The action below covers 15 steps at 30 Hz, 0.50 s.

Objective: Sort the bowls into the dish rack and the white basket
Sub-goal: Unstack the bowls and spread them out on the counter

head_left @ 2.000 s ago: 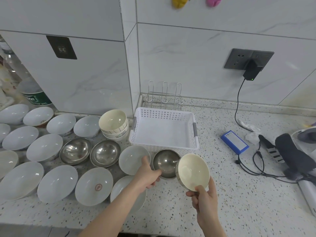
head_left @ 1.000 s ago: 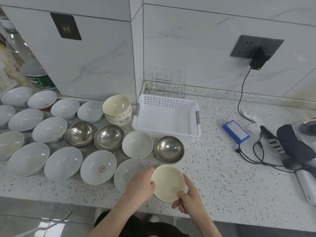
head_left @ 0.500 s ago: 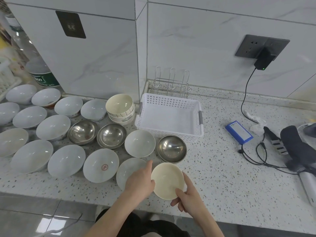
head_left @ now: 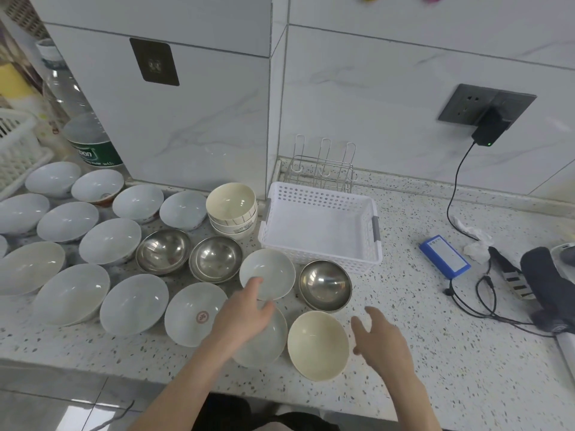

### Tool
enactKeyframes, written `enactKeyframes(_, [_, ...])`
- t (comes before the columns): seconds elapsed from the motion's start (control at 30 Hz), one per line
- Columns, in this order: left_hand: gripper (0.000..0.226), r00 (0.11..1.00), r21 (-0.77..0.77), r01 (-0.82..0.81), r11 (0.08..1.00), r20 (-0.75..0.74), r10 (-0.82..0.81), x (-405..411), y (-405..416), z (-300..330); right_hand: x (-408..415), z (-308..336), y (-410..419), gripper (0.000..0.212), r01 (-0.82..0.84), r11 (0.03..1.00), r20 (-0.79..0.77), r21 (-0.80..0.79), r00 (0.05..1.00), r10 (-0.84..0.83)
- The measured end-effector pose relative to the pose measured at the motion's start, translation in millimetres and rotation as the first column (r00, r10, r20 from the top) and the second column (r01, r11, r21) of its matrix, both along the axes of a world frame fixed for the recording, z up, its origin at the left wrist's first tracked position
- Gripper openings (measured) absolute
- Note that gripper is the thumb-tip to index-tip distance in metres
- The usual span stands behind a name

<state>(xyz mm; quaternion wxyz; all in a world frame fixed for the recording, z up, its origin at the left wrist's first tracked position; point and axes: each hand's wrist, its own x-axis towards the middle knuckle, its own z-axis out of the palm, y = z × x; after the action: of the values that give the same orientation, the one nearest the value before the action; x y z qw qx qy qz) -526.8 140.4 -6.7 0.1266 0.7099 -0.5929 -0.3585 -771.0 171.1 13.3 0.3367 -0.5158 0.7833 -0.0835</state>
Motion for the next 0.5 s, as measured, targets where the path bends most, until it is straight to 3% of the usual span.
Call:
enactKeyframes(0.17, [0.044, 0.975, -0.014, -0.142, 0.99, -0.176, 0.138, 39.5, -33.5, 11.3, 32.3, 13.7, -37.6, 0.03, 0.041, 0.994, 0.09, -0.105, 0.995, -0.031])
enactKeyframes(0.33, [0.04, 0.846, 0.122, -0.323, 0.938, -0.406, 0.344, 83.4, -68.2, 19.3, 73.2, 20.6, -75.1, 0.033, 0.065, 0.991, 0.157, -0.119, 0.987, -0.046])
enactKeyframes(0.5, [0.04, 0.775, 0.233, -0.369, 0.9, -0.457, 0.436, 119.0, -95.8, 19.6, 113.0, 22.8, -108.7, 0.035, 0.071, 0.984, 0.242, -0.162, 0.97, -0.03])
